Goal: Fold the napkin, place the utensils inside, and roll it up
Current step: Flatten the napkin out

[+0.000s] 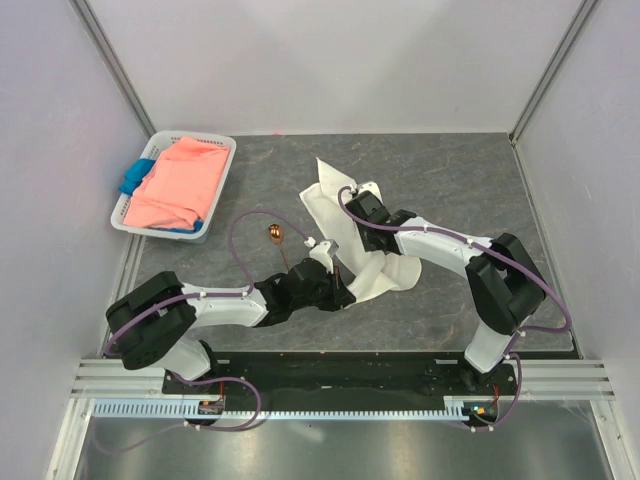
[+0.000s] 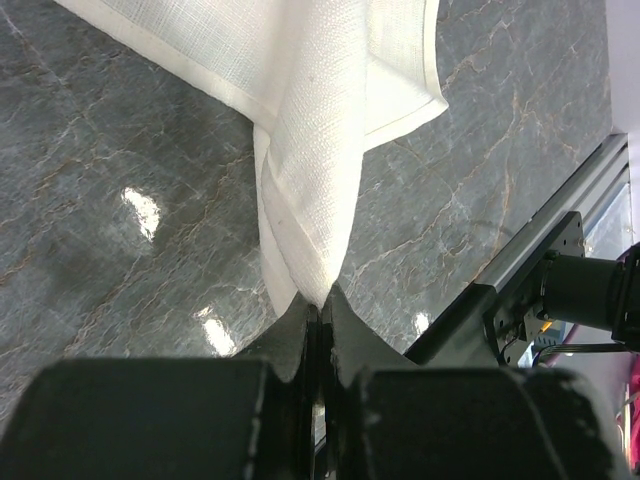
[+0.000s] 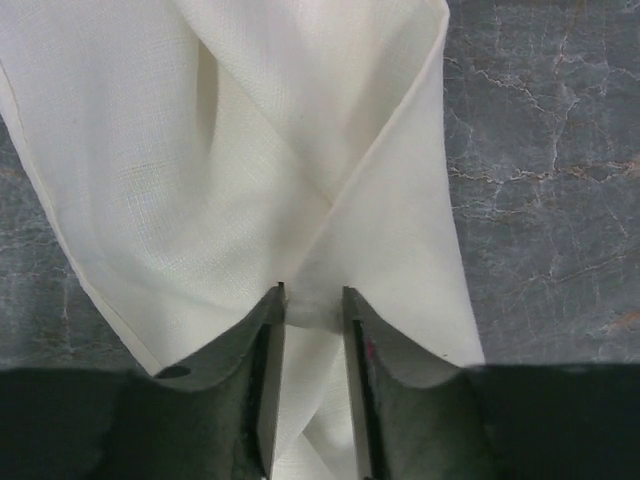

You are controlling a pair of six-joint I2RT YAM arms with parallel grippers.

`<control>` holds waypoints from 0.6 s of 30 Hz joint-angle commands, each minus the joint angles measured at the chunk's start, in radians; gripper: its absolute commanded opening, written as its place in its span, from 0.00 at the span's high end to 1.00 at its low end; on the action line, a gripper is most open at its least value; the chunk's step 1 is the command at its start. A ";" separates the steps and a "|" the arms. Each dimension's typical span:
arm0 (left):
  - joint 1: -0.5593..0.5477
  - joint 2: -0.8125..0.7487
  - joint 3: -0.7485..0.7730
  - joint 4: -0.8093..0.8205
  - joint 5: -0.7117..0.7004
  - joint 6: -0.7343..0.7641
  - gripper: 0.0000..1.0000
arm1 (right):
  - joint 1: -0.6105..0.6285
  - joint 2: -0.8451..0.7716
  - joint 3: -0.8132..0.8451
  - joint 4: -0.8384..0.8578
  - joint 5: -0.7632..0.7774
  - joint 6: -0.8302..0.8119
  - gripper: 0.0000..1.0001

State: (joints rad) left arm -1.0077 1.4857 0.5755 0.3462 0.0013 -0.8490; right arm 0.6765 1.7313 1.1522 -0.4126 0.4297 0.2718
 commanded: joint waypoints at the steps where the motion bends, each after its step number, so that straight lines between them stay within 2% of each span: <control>1: -0.005 -0.031 -0.009 0.025 -0.032 -0.010 0.98 | -0.006 -0.024 -0.012 -0.005 0.035 -0.014 0.69; 2: -0.006 -0.031 -0.011 0.024 -0.034 -0.010 0.98 | -0.006 -0.026 -0.017 -0.005 0.037 -0.016 0.77; 4: -0.005 -0.039 -0.012 0.022 -0.037 -0.010 0.98 | -0.009 -0.027 -0.020 -0.002 0.056 -0.023 0.84; 6: -0.005 -0.054 -0.011 0.005 -0.044 -0.009 0.98 | -0.009 -0.035 -0.019 -0.009 0.082 -0.025 0.98; 7: 0.000 -0.067 -0.006 -0.006 -0.069 -0.007 0.98 | -0.012 -0.039 -0.010 -0.015 0.092 -0.026 1.00; 12: 0.066 -0.206 0.014 -0.148 -0.142 0.039 0.98 | -0.025 -0.154 0.036 -0.118 0.179 -0.036 1.00; 18: 0.254 -0.519 0.052 -0.286 -0.101 0.093 0.98 | -0.078 -0.385 0.132 -0.257 0.245 -0.036 1.00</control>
State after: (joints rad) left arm -0.8368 1.1412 0.5728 0.1501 -0.0769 -0.8280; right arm 0.6308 1.5211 1.1839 -0.5709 0.5781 0.2424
